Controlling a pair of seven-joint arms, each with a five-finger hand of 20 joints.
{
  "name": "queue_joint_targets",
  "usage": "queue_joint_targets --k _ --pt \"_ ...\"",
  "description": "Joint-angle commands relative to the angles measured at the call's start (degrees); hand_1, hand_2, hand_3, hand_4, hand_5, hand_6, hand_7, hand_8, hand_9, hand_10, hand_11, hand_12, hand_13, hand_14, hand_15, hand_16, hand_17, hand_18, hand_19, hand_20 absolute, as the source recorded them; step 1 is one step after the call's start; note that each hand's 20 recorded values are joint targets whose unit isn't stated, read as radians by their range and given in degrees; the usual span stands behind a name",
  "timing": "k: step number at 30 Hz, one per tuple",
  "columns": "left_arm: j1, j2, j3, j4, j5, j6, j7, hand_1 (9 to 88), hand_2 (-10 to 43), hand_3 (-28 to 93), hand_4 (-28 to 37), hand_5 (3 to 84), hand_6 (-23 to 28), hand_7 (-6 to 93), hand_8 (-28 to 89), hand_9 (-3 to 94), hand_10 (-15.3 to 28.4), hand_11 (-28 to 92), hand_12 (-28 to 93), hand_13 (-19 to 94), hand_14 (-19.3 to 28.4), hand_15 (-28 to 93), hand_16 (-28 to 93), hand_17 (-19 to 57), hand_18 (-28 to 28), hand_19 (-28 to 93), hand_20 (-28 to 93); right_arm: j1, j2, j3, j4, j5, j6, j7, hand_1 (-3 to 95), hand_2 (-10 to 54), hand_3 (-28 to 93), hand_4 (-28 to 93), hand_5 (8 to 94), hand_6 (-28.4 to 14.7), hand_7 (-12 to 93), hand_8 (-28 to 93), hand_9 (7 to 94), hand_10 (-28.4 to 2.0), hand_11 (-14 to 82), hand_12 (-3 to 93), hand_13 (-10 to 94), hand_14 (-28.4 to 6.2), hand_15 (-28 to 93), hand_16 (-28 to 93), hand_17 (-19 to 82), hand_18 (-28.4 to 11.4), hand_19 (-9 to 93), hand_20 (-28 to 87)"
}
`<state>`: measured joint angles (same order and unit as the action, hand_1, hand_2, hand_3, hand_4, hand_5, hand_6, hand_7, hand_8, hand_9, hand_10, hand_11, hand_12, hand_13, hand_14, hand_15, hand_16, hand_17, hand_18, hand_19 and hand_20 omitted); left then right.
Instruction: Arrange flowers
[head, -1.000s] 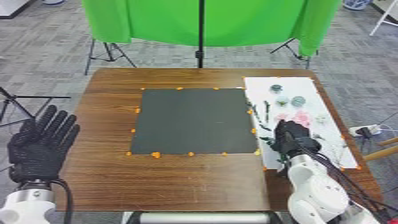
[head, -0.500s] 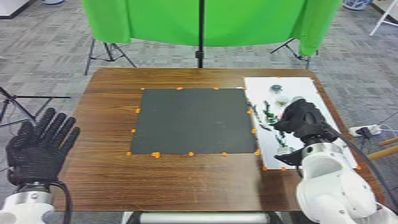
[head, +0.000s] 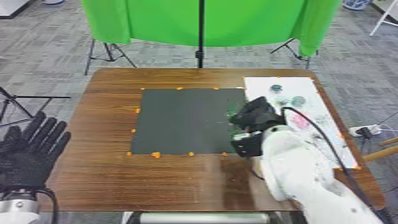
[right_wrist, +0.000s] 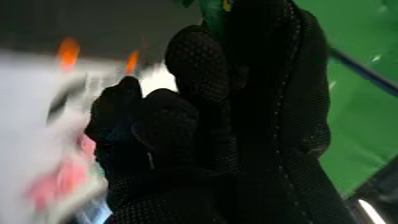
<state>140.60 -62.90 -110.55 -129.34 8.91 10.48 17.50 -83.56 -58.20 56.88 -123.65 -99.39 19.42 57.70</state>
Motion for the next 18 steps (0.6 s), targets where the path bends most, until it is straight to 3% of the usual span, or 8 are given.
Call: queue_joint_targets --k 1,8,11,12,15,16,18 --pt "-0.8 1.03 1.37 0.33 -0.28 0.23 -0.46 24.4 17.4 75 -28.3 42.3 7.9 5.8 -7 34.9 13.3 12 9 26 12.3 21 -4 -3.2 11.0 21 13 14.1 -10.3 -12.5 8.3 2.3 2.7 1.6 89.9 -9.5 -28 61 77.0 -2.8 46 20 81.7 -12.8 35.1 52.9 72 -14.6 78 34 38 -28.3 89 40" --pt "-3.3 2.94 3.02 0.86 -0.28 0.92 -1.08 24.3 17.3 75 -28.3 42.3 7.9 5.8 -7 34.9 13.3 12 9 26 12.3 21 -4 -3.1 11.0 20 13 20.7 -18.9 -18.4 19.3 5.5 4.1 6.7 90.1 -9.5 -28 60 77.1 -2.6 46 20 81.5 -12.8 35.9 52.6 73 -14.7 78 34 38 -28.4 90 40" --pt "-2.9 3.67 2.96 0.56 -0.39 1.89 -1.57 24.3 17.3 75 -28.3 42.3 8.0 5.8 -7 34.9 13.3 12 9 26 12.3 21 -4 -3.1 11.0 20 13 21.8 -22.2 -18.5 23.4 6.5 4.3 9.1 90.2 -9.5 -28 59 77.1 -2.6 46 20 81.5 -12.8 36.1 52.8 73 -14.6 78 34 38 -28.4 90 40" --pt "-2.9 3.65 3.04 0.62 -0.53 1.57 -0.90 24.3 17.3 75 -28.3 42.3 8.0 5.8 -7 34.9 13.2 12 9 26 12.3 21 -4 -3.1 11.0 20 13 23.0 -22.7 -19.2 24.5 6.7 4.6 9.1 90.2 -9.5 -28 59 76.9 -2.5 46 20 81.4 -12.8 36.2 53.0 73 -14.7 78 34 38 -28.4 90 40" --pt "-2.4 3.90 2.88 0.28 -0.67 1.89 -0.66 24.3 17.2 75 -28.3 42.3 8.0 5.8 -7 34.9 13.2 12 9 26 12.3 21 -4 -3.1 11.0 20 13 24.8 -25.7 -19.7 28.6 7.9 4.6 10.5 90.2 -9.5 -28 59 76.3 -2.5 47 20 81.1 -12.8 36.5 53.4 73 -14.8 78 34 38 -28.4 90 40" --pt "-2.4 4.02 2.95 0.13 -0.65 2.39 -1.56 24.3 17.2 75 -28.3 42.4 8.0 5.8 -7 34.9 13.2 12 9 26 12.3 21 -4 -3.2 11.0 20 13 24.3 -26.5 -19.5 29.5 7.6 4.3 11.5 90.3 -9.5 -28 59 76.1 -2.5 47 19 81.0 -12.8 36.6 53.5 73 -14.8 78 34 38 -28.4 90 40" --pt "-3.3 4.41 3.66 0.42 -0.70 2.14 -1.26 24.3 17.2 75 -28.3 42.4 8.0 5.8 -7 34.9 13.2 12 9 26 12.3 21 -4 -3.2 11.0 20 13 25.4 -27.7 -19.9 31.7 8.8 4.9 13.1 90.4 -9.5 -28 58 75.8 -2.4 48 19 80.6 -12.8 37.0 53.6 73 -14.9 78 34 38 -28.4 90 40"
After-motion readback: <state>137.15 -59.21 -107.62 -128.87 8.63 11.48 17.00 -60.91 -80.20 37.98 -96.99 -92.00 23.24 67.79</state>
